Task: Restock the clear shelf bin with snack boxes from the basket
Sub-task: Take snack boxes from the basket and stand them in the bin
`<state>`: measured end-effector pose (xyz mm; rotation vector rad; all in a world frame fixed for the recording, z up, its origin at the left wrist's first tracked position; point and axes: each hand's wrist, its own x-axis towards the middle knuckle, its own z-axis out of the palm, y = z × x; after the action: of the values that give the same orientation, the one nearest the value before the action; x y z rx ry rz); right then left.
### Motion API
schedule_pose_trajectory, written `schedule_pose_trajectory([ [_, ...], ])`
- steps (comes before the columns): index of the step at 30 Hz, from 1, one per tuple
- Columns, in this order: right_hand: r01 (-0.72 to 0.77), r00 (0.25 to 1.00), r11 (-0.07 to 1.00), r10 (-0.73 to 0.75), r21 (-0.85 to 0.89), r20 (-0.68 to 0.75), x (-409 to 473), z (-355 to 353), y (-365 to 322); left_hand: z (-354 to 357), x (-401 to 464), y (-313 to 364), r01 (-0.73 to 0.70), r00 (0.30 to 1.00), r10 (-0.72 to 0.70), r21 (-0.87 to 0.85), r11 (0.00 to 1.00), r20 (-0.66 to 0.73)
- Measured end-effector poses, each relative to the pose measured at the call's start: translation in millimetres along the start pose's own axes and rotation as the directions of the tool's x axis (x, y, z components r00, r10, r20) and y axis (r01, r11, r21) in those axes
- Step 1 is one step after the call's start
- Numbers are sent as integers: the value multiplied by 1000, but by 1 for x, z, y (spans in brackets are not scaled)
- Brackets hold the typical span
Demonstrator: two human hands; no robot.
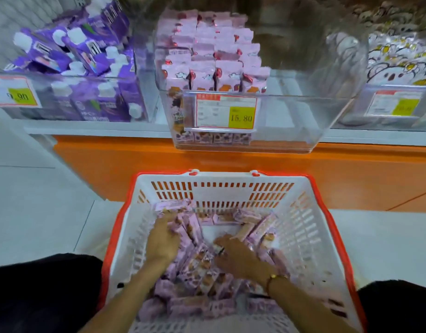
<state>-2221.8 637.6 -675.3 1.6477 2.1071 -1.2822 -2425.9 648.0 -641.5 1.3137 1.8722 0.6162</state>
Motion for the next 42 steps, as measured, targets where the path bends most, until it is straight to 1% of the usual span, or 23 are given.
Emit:
schedule_pose_trajectory([
  [2,62,998,998,-62,-8,32,9,13,-6,7,-4,-17,-27,995,25,14,1000,101],
  [3,88,995,995,-86,-38,51,11,17,-8,9,-4,-23,-51,986,39,68,996,159],
  [5,110,992,993,-108,-43,58,14,23,-8,11,-1,-30,-76,976,19,258,963,216],
  [7,65,998,996,-65,61,-6,14,26,-7,10,2,-36,-175,962,53,457,872,268],
  [9,8,997,987,4,160,-72,15,25,-10,11,4,-36,-303,927,95,577,758,362],
  [11,3,999,984,6,180,-50,20,25,-14,14,6,-35,-408,886,118,634,657,448],
  [13,5,1000,993,-6,116,12,23,28,-17,22,8,-34,-458,873,147,677,576,466],
  [15,1,1000,998,-2,61,26,23,31,-18,27,9,-32,-476,869,151,710,520,472],
  [17,11,1000,996,-11,84,-4,18,33,-15,30,11,-32,-504,855,169,707,497,490],
  [20,6,995,986,10,166,-98,9,32,-5,28,12,-39,-527,842,255,626,575,475],
  [24,-84,994,974,97,212,-52,1,19,10,20,8,-44,-474,869,300,489,732,393],
  [26,-108,991,963,125,247,-52,-1,12,15,15,5,-37,-426,891,325,338,839,317],
  [28,-139,981,933,175,330,-79,-2,3,18,10,2,-25,-325,930,298,102,940,216],
  [29,-164,972,897,219,410,-88,-1,-2,20,9,2,-18,-262,952,261,-14,965,157],
  [30,-182,961,825,265,535,-81,-2,-7,21,8,3,-11,-187,973,204,-143,972,113],
  [32,-163,938,557,344,814,-48,-6,-20,19,9,5,2,-36,994,75,-398,917,83],
  [33,-145,921,435,387,889,-39,-9,-27,17,9,5,7,22,996,25,-486,874,90],
  [34,-147,900,359,435,922,-26,-11,-33,14,9,4,11,57,996,-9,-523,851,94],
  [36,-154,883,294,470,943,-2,-16,-39,10,11,3,10,121,992,-81,-502,856,100],
  [37,-143,888,250,459,958,13,-18,-41,8,12,2,7,187,981,-136,-513,838,136],
  [38,-126,902,191,431,974,33,-22,-42,6,13,0,4,280,959,-193,-563,778,210],
  [41,-98,936,-35,335,995,104,-28,-45,8,14,-1,2,544,835,-291,-618,568,467],
  [42,-99,947,-53,301,994,111,-28,-46,7,15,-2,4,605,792,-301,-619,501,531],
])
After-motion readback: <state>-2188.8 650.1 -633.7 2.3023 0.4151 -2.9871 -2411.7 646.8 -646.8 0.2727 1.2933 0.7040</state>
